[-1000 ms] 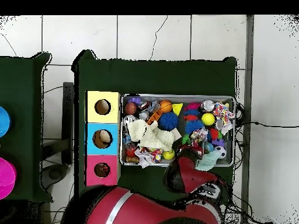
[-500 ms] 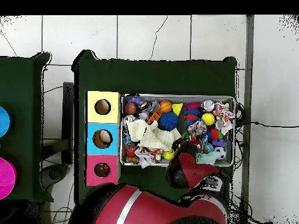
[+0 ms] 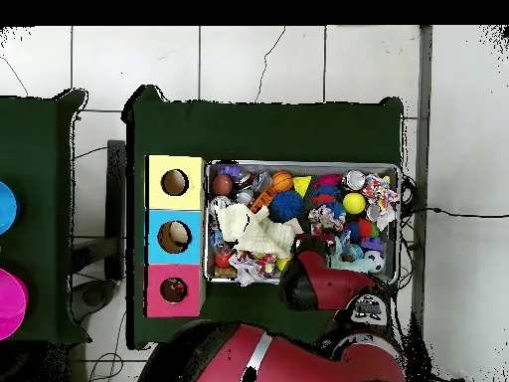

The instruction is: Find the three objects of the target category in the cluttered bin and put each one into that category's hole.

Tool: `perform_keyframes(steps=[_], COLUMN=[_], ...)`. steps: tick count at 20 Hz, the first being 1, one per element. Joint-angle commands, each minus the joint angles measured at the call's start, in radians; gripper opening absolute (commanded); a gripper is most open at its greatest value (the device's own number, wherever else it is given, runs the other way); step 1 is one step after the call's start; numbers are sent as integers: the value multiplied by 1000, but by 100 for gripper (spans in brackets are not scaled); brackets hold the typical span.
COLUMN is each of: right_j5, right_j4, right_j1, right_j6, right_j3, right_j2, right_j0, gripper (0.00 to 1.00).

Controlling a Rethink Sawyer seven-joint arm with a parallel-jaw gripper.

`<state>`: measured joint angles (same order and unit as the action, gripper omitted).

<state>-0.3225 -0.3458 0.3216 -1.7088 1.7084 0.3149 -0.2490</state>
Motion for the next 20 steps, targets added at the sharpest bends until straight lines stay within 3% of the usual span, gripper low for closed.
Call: perform_keyframes(steps=[1,5,12,17,20], right_j5=[80,101,223,185,175], right_j4=[51,79,29,80,95], right_j1=[54,79,109,89,87], right_j6=[-184,-208,-182,-202,-203], right_j3=[4,35,106,109,117], right_j2=[-169,-165,-339,-267,-261], right_j0=[29,41,-75,-21,-9], gripper=[100,100,100,100,100])
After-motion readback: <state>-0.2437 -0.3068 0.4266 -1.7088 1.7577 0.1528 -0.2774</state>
